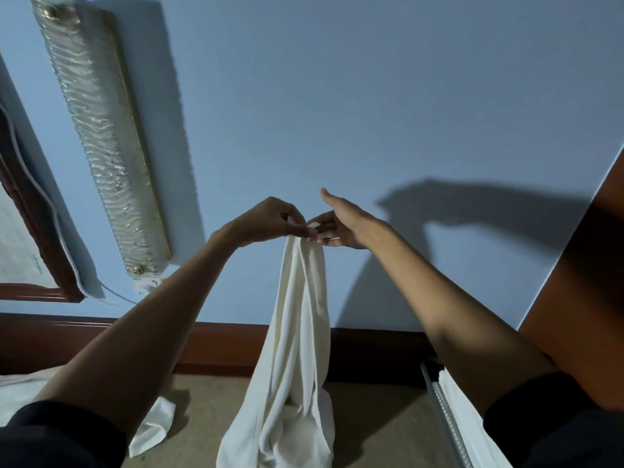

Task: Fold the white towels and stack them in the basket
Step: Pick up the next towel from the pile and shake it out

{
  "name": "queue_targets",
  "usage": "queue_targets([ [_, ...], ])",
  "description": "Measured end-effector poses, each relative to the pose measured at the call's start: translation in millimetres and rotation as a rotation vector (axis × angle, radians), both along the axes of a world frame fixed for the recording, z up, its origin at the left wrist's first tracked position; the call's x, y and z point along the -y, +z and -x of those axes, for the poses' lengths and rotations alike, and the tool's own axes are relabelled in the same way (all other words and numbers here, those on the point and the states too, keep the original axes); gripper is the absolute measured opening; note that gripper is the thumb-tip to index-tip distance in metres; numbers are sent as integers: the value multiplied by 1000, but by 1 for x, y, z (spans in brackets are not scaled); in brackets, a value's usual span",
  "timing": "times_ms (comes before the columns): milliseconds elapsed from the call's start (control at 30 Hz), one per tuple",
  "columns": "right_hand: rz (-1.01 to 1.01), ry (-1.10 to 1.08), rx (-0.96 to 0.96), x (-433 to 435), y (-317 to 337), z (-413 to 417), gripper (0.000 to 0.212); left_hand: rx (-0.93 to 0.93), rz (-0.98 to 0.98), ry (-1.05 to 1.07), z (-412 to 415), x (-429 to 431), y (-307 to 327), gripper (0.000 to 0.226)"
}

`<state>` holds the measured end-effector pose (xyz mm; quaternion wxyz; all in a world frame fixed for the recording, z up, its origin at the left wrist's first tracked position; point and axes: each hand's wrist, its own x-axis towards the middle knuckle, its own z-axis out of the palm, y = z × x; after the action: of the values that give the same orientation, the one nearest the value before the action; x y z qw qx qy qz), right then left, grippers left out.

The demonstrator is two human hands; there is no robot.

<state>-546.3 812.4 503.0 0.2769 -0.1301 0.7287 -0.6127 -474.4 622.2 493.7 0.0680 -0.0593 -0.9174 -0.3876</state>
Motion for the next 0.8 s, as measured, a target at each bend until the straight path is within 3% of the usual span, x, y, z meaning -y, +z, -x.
queue_targets([
  [233, -117, 126, -33, -7, -1, 26, 92, -159, 213, 97, 18, -6, -2, 11],
  [367, -214, 254, -176, -10, -7, 34, 73, -135, 239, 105, 23, -3, 9, 10],
  [500, -383, 332, -468, -12, -24, 43, 35, -63, 69, 65, 25, 5, 17, 9],
  [567, -271, 347, -502, -11, -29, 47, 26, -32, -53, 41, 26, 7, 18, 8],
  [667, 34, 339, -389, -3, -29, 47, 20, -13, -263, 1, 28, 5, 19, 11],
  [800, 145, 291, -392, 5, -34, 50, 25, 41, -483, -75, 28, 14, 15, 18],
])
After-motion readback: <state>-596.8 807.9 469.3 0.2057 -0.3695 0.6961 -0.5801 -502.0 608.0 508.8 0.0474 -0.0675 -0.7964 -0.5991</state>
